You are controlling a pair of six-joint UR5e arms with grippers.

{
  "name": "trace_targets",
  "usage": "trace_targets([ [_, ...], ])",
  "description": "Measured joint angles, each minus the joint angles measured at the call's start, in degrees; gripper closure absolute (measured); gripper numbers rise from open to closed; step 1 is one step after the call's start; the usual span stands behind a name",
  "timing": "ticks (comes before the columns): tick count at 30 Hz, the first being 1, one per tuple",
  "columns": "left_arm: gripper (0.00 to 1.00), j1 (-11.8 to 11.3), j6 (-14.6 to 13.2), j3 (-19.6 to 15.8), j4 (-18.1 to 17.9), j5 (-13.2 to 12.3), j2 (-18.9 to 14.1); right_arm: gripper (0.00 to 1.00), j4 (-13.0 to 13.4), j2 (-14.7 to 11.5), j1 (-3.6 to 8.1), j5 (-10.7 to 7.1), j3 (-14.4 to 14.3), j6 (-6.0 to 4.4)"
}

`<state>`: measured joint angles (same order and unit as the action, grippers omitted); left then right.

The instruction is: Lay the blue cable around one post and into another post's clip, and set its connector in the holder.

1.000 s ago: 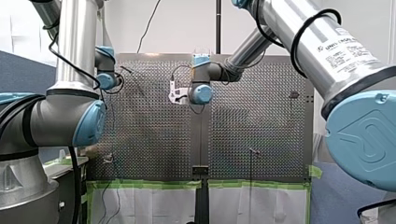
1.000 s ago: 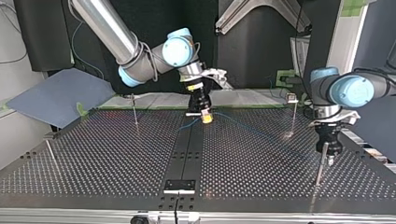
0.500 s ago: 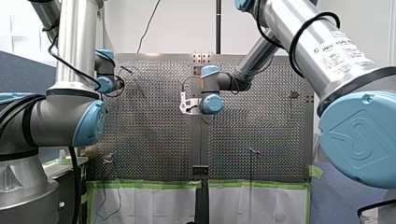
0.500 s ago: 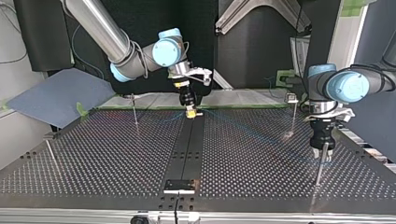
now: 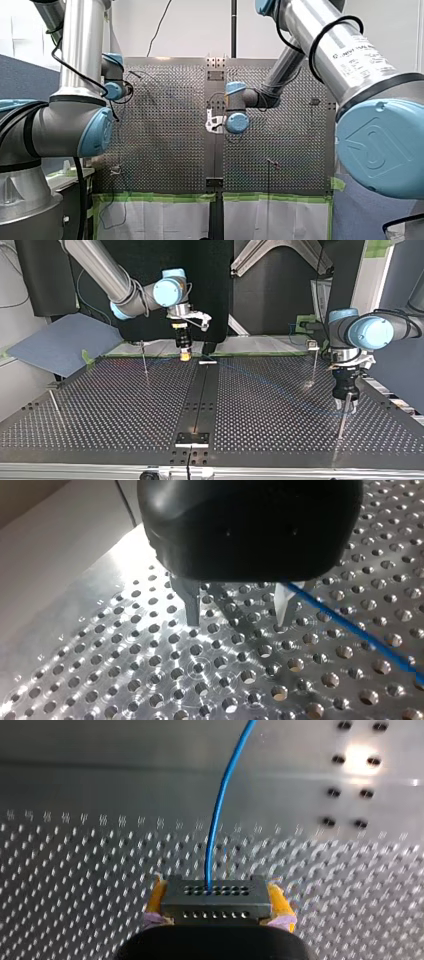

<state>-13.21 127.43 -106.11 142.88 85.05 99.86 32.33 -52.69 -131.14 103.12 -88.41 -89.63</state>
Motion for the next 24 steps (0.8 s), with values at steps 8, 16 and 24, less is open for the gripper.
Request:
trace_targets([
  [8, 0.25, -0.14, 0.86, -0.01, 0.12, 0.1, 0.0, 1.0, 4.42, 0.02, 2.72, 4.39, -4.42, -1.45],
  [16, 0.25, -0.28, 0.89, -0.01, 0.07, 0.15, 0.0, 1.0, 8.84, 0.07, 7.0, 7.88, -8.84, -3.61],
  [24, 0.25, -0.38, 0.89, -0.03, 0.13, 0.15, 0.0, 1.0, 13.06, 0.19, 11.23, 9.42, -13.06, -4.06],
])
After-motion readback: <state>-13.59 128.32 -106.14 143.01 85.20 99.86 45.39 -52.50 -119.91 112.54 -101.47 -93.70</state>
